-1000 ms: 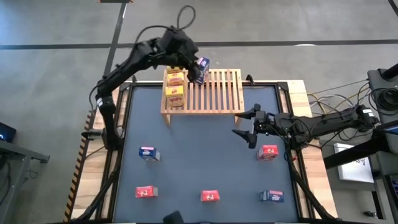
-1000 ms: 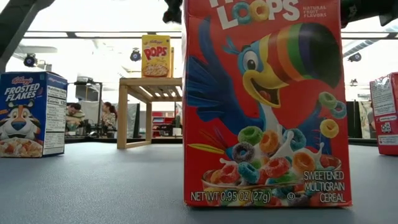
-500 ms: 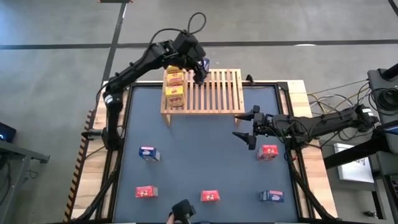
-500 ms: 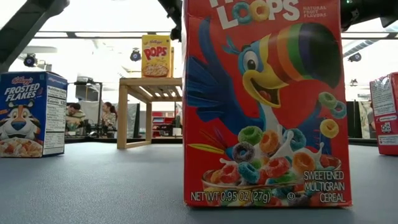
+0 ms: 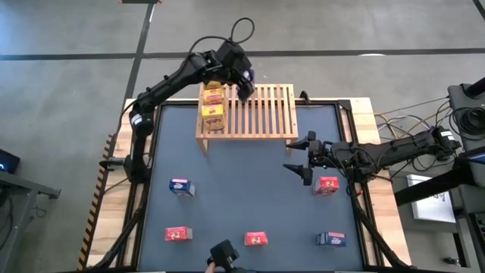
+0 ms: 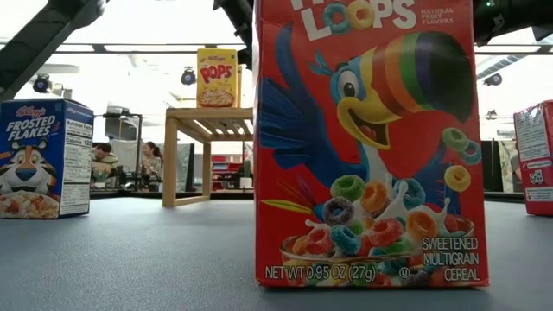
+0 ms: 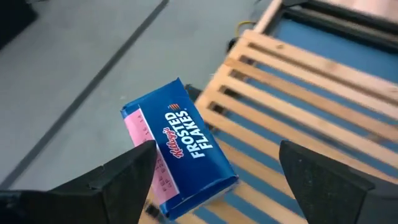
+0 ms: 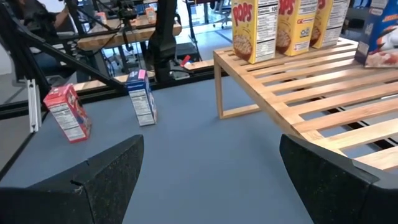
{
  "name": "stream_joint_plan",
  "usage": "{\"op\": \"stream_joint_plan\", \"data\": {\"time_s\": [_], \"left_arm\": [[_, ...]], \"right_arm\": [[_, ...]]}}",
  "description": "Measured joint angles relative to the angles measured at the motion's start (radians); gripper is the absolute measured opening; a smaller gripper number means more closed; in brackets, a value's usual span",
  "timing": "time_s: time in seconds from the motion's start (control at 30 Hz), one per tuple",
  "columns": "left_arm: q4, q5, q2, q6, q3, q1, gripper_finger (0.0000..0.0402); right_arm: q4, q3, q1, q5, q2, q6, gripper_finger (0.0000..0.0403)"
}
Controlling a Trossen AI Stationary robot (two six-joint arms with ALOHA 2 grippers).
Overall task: Stack cereal on shelf
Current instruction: Put the top right blue cereal box on the shelf
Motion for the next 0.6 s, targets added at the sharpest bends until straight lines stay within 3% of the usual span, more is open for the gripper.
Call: {"op": "stream_joint_plan", "data": {"time_s": [0.1, 0.6], "left_arm": [[0.000, 0.054, -0.002, -0.001, 0.000, -0.002, 0.0312], [-0.033, 0.060, -0.011, -0.003, 0.058, -0.004, 0.0301]], "right_arm": [[0.001, 0.000, 0.000, 0.000, 0.000, -0.001, 0.0365], [0.000, 0.000, 0.000, 0.001, 0.000, -0.001, 0.0365]]}}
